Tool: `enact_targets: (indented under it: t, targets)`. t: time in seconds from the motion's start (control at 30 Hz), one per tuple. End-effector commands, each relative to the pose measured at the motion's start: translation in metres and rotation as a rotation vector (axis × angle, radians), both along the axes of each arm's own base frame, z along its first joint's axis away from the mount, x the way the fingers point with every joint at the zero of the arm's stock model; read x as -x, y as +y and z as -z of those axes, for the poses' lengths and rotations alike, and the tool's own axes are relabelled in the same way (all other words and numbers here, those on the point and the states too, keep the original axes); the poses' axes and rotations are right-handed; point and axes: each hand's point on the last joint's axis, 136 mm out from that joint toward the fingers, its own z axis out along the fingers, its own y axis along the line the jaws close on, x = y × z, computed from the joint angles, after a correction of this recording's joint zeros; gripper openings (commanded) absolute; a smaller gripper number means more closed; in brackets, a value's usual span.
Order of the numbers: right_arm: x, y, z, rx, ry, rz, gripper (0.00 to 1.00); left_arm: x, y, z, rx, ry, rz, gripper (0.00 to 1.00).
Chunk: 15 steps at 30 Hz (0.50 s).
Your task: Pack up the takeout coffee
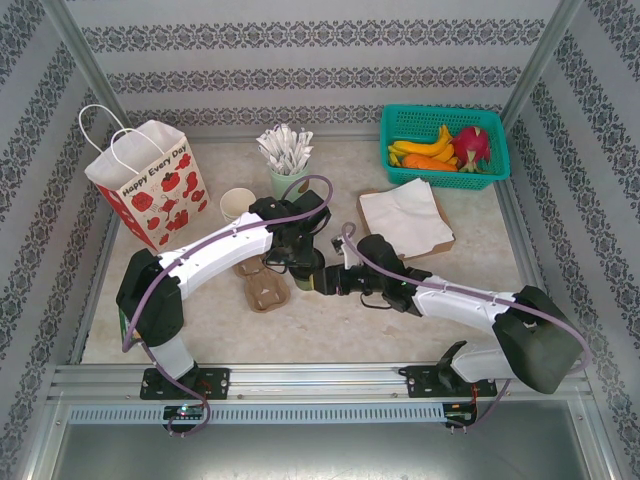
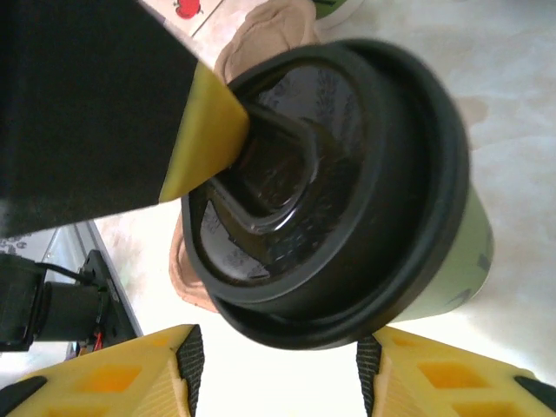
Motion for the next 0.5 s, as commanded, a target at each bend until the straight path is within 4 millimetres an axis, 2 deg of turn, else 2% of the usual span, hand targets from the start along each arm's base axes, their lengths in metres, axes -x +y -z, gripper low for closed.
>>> enact_targets:
  t: [0.0,0.2,0.33,0.47]
  targets:
    - [-0.001,0.011,-0.015,-0.041,-0.082,-0.053,0.56,0.021,0.005,0.034,-0.054,0.124,-0.014,0.00]
    - [-0.020,0.005,0.001,0.027,-0.080,0.065,0.70,0.023,0.002,0.034,-0.036,0.134,-0.007,0.00]
    - [-0.032,-0.012,0.031,0.132,-0.028,0.197,0.71,0.025,-0.001,0.038,-0.021,0.147,0.000,0.00]
    - [-0.028,-0.027,0.059,0.207,0.040,0.239,0.70,0.028,0.000,0.041,-0.022,0.158,-0.001,0.00]
